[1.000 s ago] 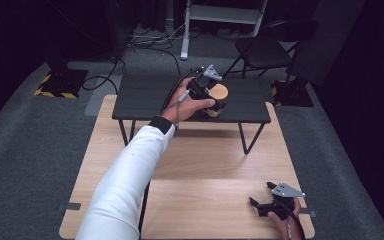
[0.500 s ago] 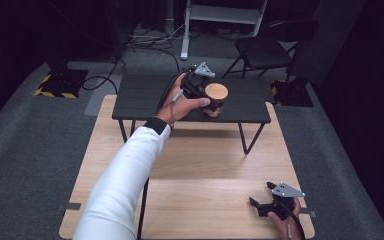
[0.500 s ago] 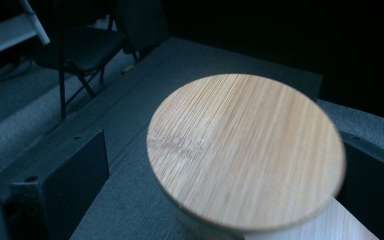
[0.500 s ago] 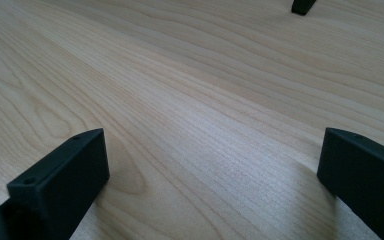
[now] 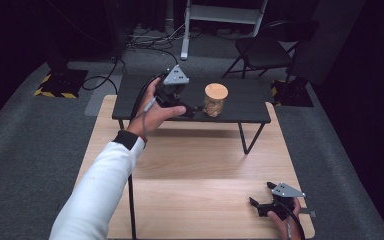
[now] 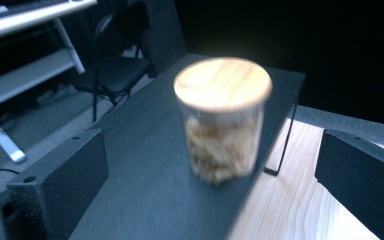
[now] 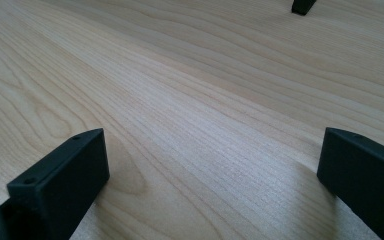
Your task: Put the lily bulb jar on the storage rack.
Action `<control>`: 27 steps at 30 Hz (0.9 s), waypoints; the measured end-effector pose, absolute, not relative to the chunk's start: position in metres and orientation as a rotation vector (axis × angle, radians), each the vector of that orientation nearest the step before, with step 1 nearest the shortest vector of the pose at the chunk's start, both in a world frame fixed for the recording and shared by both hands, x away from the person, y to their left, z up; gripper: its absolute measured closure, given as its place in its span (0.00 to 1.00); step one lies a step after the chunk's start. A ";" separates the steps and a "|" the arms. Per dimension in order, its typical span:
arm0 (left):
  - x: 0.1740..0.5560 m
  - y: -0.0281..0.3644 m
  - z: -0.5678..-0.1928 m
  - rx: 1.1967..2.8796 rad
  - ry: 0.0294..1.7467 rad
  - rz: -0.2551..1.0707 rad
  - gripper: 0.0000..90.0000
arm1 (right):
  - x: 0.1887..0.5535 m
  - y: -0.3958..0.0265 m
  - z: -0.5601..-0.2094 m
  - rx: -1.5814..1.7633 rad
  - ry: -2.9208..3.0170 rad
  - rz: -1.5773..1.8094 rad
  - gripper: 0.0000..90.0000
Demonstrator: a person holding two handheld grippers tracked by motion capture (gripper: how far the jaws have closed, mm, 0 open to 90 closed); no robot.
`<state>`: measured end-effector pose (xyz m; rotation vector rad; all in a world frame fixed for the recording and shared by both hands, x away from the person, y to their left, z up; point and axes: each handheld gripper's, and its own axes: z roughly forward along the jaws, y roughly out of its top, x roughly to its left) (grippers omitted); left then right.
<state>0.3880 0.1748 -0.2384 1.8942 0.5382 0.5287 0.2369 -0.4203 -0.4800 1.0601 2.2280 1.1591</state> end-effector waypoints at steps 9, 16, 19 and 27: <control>0.327 0.190 -0.293 1.905 0.527 0.602 0.01 | 0.237 -0.420 -0.480 1.059 2.229 1.159 0.00; 0.299 0.199 -0.335 1.899 0.565 0.593 0.01 | 0.237 -0.420 -0.480 1.058 2.229 1.160 0.00; 0.290 0.200 -0.353 1.915 0.563 0.602 0.01 | 0.237 -0.420 -0.480 1.057 2.229 1.160 0.00; 0.268 0.203 -0.405 1.939 0.608 0.577 0.01 | 0.237 -0.420 -0.480 1.058 2.229 1.160 0.00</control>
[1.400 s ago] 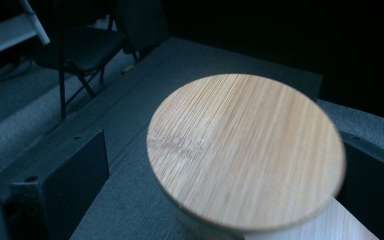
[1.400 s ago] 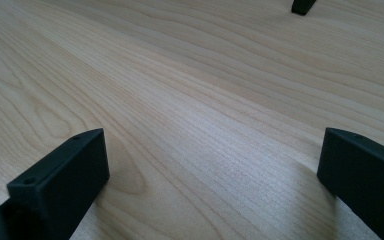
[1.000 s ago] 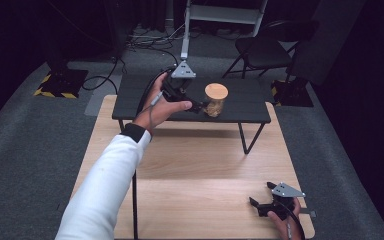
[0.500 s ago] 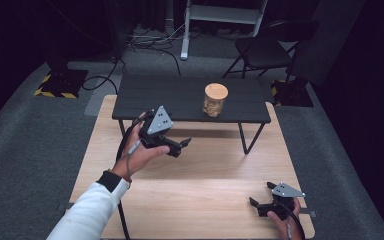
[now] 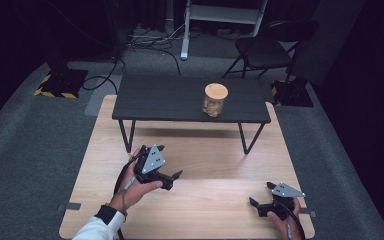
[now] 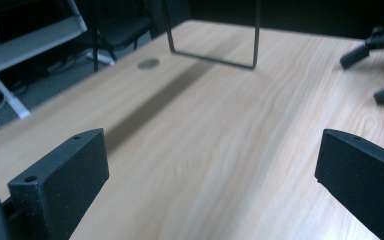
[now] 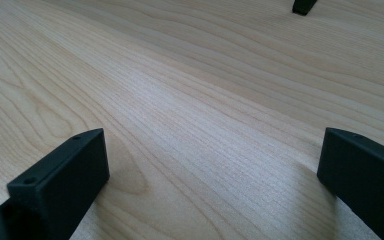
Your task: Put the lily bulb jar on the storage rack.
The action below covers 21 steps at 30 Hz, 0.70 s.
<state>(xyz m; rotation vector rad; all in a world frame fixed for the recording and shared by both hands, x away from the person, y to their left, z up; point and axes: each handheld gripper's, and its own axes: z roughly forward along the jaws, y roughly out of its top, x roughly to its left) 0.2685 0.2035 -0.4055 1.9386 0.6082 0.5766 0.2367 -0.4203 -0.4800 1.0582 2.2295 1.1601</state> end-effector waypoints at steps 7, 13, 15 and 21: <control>0.251 0.207 -0.450 1.995 0.633 0.544 0.01 | 0.237 -0.420 -0.480 1.057 2.231 1.161 0.00; 0.240 0.210 -0.473 2.040 0.642 0.516 0.01 | 0.237 -0.420 -0.480 1.057 2.231 1.161 0.00; 0.237 0.212 -0.478 2.045 0.646 0.513 0.01 | 0.237 -0.420 -0.480 1.057 2.231 1.161 0.00; 0.236 0.219 -0.490 2.025 0.691 0.482 0.01 | 0.237 -0.420 -0.480 1.059 2.229 1.160 0.00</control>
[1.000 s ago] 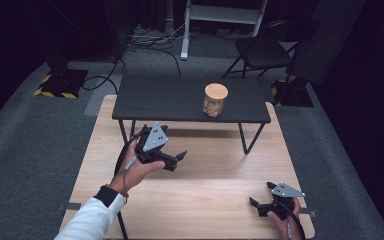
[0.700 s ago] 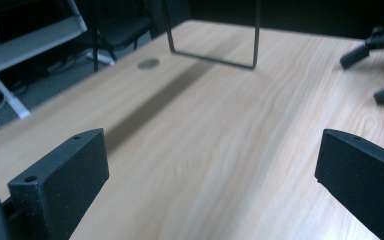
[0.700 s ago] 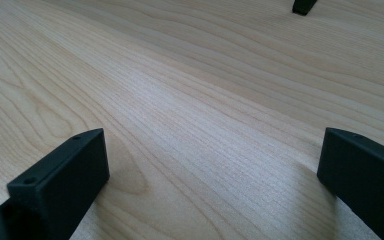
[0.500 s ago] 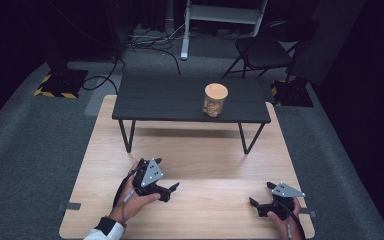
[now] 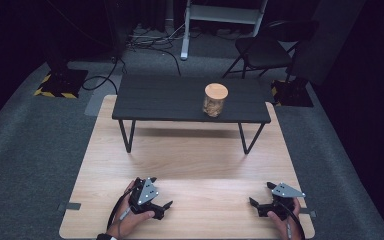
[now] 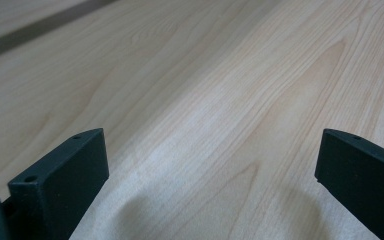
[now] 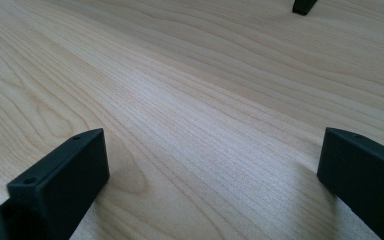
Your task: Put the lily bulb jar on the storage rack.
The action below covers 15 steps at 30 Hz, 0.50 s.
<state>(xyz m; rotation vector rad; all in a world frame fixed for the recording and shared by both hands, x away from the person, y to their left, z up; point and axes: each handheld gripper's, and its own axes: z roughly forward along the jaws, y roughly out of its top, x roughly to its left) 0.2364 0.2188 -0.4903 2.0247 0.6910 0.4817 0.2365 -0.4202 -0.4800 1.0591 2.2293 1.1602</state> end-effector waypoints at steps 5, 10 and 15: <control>0.238 0.216 -0.491 2.050 0.665 0.488 0.01 | 0.237 -0.420 -0.480 1.059 2.229 1.160 0.00; 0.243 0.216 -0.489 2.046 0.723 0.452 0.01 | 0.236 -0.420 -0.480 1.059 2.229 1.160 0.00; 0.246 0.217 -0.488 2.045 0.754 0.425 0.01 | 0.236 -0.420 -0.480 1.059 2.229 1.160 0.00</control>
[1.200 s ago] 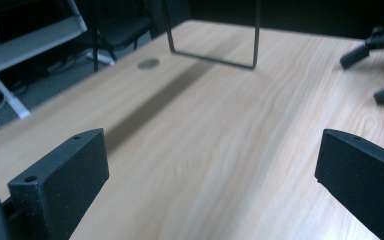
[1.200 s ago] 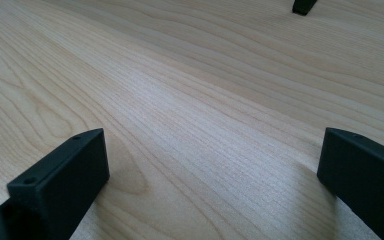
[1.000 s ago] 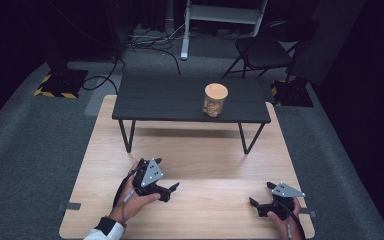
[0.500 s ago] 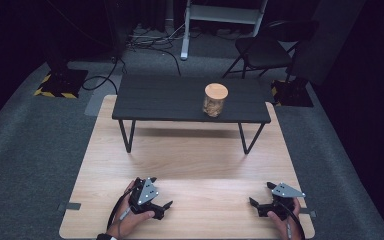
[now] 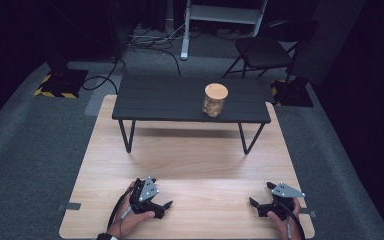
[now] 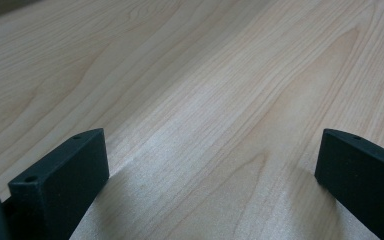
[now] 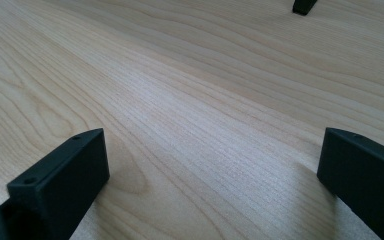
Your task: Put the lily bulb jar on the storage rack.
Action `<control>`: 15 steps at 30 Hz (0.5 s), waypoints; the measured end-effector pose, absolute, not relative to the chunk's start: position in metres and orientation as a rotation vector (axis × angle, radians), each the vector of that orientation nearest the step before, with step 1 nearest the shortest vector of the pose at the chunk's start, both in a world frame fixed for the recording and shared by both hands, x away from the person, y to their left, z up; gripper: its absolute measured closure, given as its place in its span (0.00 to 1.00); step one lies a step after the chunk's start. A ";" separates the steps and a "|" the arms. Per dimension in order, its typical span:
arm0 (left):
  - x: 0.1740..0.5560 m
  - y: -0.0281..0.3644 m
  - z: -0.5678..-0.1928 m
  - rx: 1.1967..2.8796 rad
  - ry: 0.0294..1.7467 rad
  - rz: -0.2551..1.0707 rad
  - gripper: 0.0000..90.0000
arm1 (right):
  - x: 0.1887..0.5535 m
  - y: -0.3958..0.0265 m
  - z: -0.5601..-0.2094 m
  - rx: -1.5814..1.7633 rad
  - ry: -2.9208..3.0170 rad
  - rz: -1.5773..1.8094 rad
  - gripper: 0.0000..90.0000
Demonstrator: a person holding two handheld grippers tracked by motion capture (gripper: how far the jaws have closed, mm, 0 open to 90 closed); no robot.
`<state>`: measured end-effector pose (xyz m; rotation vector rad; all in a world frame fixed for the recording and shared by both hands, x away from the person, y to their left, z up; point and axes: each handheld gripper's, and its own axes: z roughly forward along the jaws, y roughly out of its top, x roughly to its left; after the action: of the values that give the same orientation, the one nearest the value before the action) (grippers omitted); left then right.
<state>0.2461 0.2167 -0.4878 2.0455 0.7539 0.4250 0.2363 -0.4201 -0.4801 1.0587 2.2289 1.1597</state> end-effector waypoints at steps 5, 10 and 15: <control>0.248 0.217 -0.487 2.047 0.761 0.413 0.01 | 0.236 -0.420 -0.480 1.058 2.229 1.159 0.00; 0.248 0.217 -0.487 2.048 0.760 0.413 0.01 | 0.236 -0.420 -0.480 1.059 2.226 1.158 0.00; 0.248 0.217 -0.487 2.048 0.760 0.413 0.01 | 0.236 -0.420 -0.480 1.061 2.227 1.159 0.00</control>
<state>0.2477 0.2172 -0.4870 2.0482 0.7597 0.4129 0.2359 -0.4197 -0.4801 1.0607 2.2274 1.1587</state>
